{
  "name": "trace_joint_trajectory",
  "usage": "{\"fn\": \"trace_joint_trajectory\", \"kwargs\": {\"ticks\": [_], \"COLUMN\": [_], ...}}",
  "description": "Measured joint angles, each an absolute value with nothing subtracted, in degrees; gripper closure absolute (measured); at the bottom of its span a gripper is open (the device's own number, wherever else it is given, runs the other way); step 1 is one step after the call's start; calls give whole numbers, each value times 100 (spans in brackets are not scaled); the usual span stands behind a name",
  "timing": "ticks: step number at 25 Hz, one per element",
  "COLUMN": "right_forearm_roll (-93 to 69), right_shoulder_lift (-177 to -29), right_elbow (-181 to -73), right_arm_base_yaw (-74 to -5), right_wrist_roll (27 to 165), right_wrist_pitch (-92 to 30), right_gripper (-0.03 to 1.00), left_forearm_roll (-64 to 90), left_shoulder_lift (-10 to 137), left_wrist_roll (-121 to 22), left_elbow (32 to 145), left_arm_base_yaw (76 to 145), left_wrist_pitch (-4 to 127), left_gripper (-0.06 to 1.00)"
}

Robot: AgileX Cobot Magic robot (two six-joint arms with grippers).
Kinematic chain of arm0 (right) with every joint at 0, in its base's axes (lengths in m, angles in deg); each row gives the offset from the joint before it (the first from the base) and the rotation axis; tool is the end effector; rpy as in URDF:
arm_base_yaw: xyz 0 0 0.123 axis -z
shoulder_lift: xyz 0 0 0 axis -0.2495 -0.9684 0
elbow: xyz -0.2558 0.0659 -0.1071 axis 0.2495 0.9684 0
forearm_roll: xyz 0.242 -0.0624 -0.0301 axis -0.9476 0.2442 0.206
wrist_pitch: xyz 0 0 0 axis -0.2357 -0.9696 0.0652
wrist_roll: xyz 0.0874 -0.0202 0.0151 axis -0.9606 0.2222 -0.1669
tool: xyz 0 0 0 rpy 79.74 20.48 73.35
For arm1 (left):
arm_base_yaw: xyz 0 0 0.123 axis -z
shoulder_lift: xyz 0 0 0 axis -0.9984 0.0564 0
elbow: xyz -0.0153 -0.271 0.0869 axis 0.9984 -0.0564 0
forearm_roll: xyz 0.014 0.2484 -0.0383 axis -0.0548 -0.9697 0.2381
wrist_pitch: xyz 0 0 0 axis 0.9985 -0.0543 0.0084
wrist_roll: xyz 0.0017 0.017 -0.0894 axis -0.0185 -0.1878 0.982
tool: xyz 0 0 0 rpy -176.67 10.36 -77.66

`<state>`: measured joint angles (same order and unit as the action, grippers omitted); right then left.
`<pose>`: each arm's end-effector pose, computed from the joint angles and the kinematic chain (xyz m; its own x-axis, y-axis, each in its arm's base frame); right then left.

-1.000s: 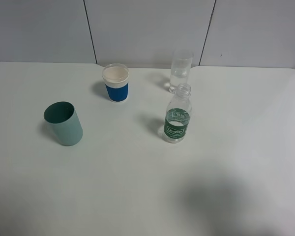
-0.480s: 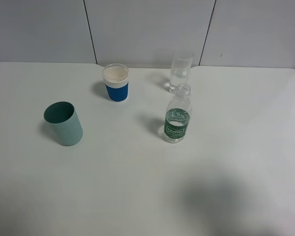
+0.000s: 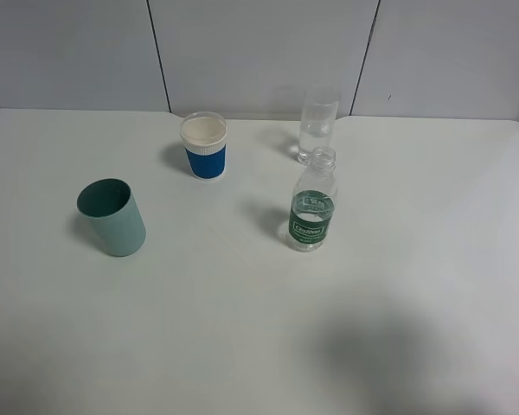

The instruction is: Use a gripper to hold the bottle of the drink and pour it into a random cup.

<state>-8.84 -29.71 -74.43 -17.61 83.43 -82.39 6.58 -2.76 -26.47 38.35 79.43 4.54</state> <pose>-0.0040 0.0067 0.2728 -0.4460 -0.1631 -0.8800 -0.1861 0.9787 -0.0871 0.0141 -0.0081 0.2817 -0.5445 0.0677 -0.8360 0.0373 0.9977 0.0565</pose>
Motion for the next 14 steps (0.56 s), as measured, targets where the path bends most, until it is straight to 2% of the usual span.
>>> {"fn": "trace_joint_trajectory", "kwargs": {"ticks": [14], "right_forearm_roll": [-884], "right_shoulder_lift": [-2971], "right_elbow": [-7443], "right_arm_base_yaw": [-1761], "right_wrist_roll": [8343], "right_wrist_pitch": [-8239], "right_gripper": [15], "left_forearm_roll": [658], "left_shoulder_lift": [-276], "left_wrist_roll": [-2647], "left_elbow": [3835], "left_arm_base_yaw": [7943], "left_wrist_pitch": [454], "left_gripper": [-5]}}
